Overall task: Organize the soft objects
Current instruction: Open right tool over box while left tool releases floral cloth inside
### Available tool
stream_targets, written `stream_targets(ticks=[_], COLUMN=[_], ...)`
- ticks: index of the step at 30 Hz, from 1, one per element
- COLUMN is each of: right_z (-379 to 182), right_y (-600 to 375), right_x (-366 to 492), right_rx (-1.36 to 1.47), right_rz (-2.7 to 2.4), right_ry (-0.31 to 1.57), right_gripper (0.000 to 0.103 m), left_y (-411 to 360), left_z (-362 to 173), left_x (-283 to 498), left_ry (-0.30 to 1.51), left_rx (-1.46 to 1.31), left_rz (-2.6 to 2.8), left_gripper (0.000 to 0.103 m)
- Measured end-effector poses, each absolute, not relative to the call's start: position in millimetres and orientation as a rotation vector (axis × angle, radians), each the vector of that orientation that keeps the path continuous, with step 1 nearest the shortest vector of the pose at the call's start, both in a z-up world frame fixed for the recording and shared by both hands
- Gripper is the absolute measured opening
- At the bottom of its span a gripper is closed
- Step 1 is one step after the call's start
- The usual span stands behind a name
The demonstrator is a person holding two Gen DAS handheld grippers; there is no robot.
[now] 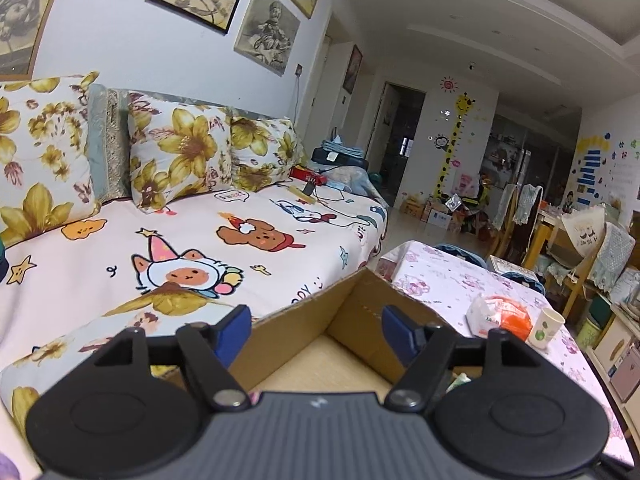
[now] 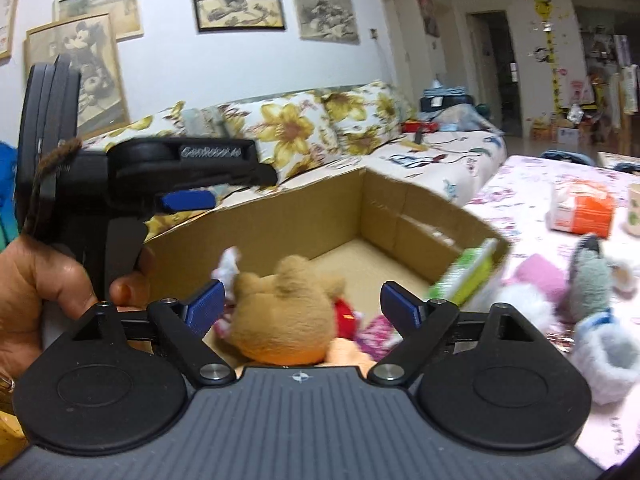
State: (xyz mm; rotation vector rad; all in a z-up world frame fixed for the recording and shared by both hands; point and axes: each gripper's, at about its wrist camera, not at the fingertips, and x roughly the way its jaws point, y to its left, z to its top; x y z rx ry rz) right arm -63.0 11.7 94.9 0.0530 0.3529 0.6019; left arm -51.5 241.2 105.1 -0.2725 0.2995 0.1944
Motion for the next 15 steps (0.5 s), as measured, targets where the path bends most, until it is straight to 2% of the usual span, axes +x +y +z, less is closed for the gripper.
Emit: stream_targets(ticks=[10,15], right_z=[89,88], right_y=[-17,-12], right_x=[-90,-67], right_rx=[0.097,0.106], right_rz=[0.425,0.386], right_ry=[0.316,0.322], right_gripper=[0.103,0.103], left_y=[219,210], left_z=[107,107], left_x=[-51,-50], left_ry=[0.295,0.291], left_rx=[-0.231,-0.207], left_rz=[0.140,0.115], left_gripper=[0.078,0.079])
